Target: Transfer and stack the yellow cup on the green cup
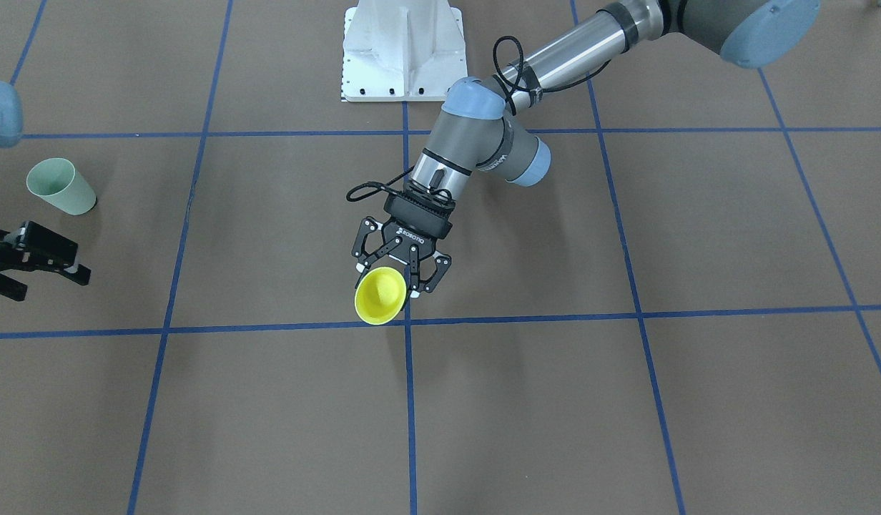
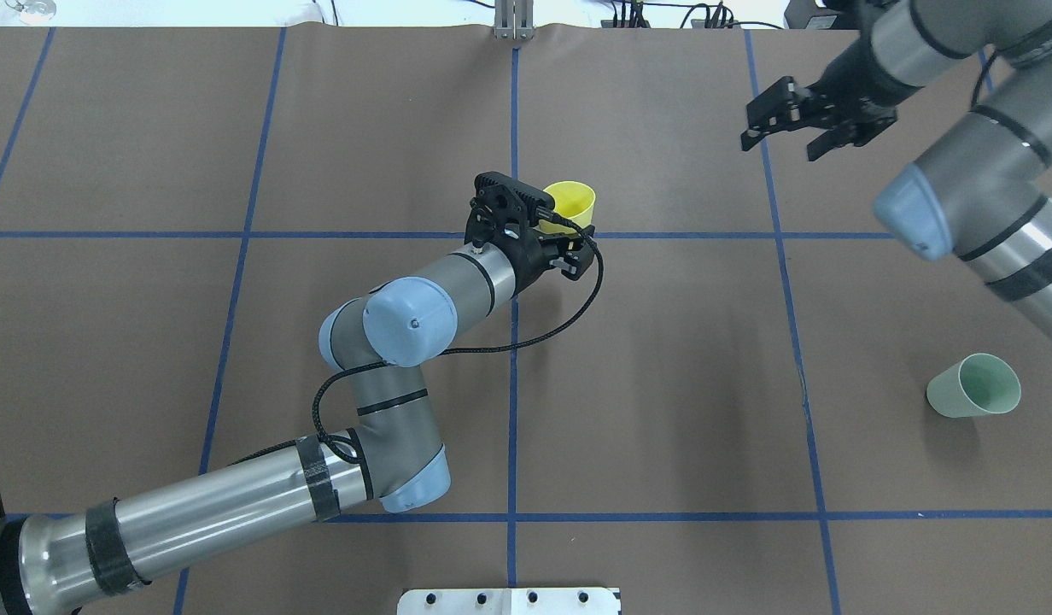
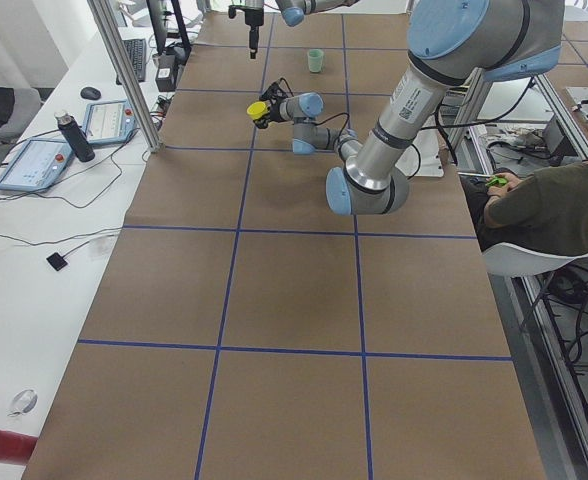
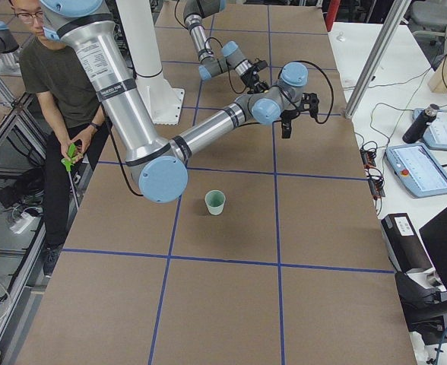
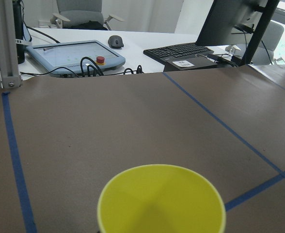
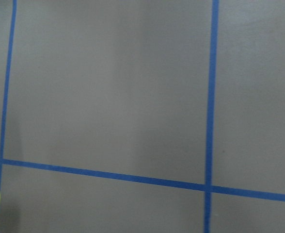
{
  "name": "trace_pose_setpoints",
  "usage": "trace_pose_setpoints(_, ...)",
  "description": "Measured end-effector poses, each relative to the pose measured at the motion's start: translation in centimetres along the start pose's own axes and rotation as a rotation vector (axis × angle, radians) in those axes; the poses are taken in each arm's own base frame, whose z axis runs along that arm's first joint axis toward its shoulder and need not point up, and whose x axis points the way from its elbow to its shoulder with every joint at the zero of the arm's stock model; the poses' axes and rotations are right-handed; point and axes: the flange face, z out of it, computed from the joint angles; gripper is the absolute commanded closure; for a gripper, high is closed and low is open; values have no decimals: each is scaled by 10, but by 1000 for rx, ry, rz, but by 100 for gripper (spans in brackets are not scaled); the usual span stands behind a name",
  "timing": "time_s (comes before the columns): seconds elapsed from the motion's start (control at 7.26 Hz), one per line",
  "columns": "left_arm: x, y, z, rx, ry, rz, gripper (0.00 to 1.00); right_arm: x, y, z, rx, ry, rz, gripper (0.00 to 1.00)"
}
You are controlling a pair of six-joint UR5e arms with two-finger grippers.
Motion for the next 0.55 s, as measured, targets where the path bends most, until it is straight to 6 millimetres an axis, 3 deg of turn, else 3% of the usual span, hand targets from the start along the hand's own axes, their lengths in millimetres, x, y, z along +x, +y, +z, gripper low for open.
trace_pose_setpoints(0.14,4,6,0,-6,7,18,54,-42,9,17,18,4,27,1)
trace_pose_setpoints(0.28,6,11,-1,-3,19,27,55,-70,16,28,30,4,43,1)
trace_pose_setpoints(0.55,5,17,-7,55,75,136,57,-90,21,37,35,2,53,1)
